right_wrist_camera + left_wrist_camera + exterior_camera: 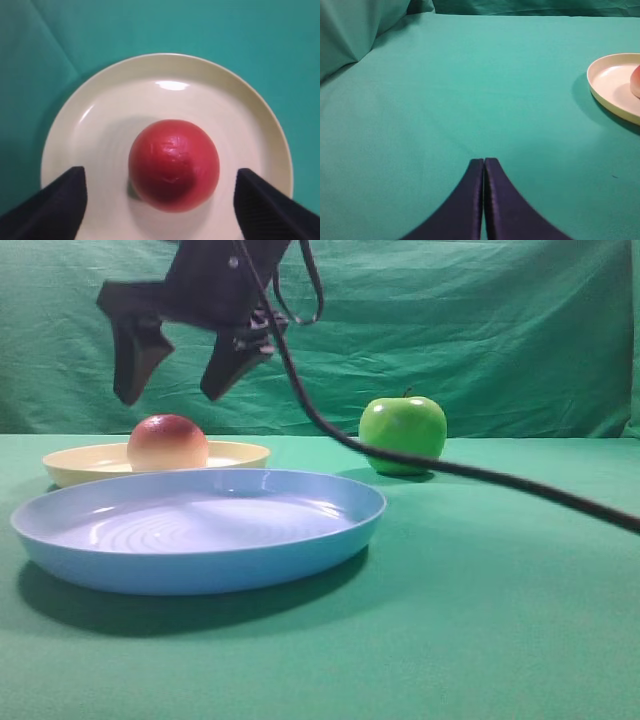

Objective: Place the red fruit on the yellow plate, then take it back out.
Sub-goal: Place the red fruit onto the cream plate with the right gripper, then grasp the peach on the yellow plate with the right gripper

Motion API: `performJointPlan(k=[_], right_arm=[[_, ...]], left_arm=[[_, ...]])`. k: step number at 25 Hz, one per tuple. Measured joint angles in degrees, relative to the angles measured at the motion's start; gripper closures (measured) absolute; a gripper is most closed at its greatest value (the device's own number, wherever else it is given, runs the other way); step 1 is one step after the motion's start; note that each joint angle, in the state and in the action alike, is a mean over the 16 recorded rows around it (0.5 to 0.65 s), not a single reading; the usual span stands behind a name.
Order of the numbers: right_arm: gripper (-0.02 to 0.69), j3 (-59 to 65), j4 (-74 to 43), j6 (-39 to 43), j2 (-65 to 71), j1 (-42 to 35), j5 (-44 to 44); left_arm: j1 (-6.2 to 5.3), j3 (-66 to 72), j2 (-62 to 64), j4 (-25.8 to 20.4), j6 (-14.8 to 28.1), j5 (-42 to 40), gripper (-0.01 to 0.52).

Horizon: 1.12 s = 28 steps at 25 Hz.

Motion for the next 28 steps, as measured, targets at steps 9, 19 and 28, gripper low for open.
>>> performJointPlan(k=[9,19,28], right_arm=[[0.657,1.7,-5.4,12.5,-13.5,0.0,14.6],[0.665,16.5,-7.1,20.7,-33.8,0.0,13.2],[0.665,33.5,-9.5,25.7,-53.1,0.0,7.7]], left_arm=[[0.00,0.0,0.0,0.0,0.0,0.0,0.514],[0.00,0.0,0.0,0.0,0.0,0.0,0.514],[0.00,0.0,0.0,0.0,0.0,0.0,0.514]])
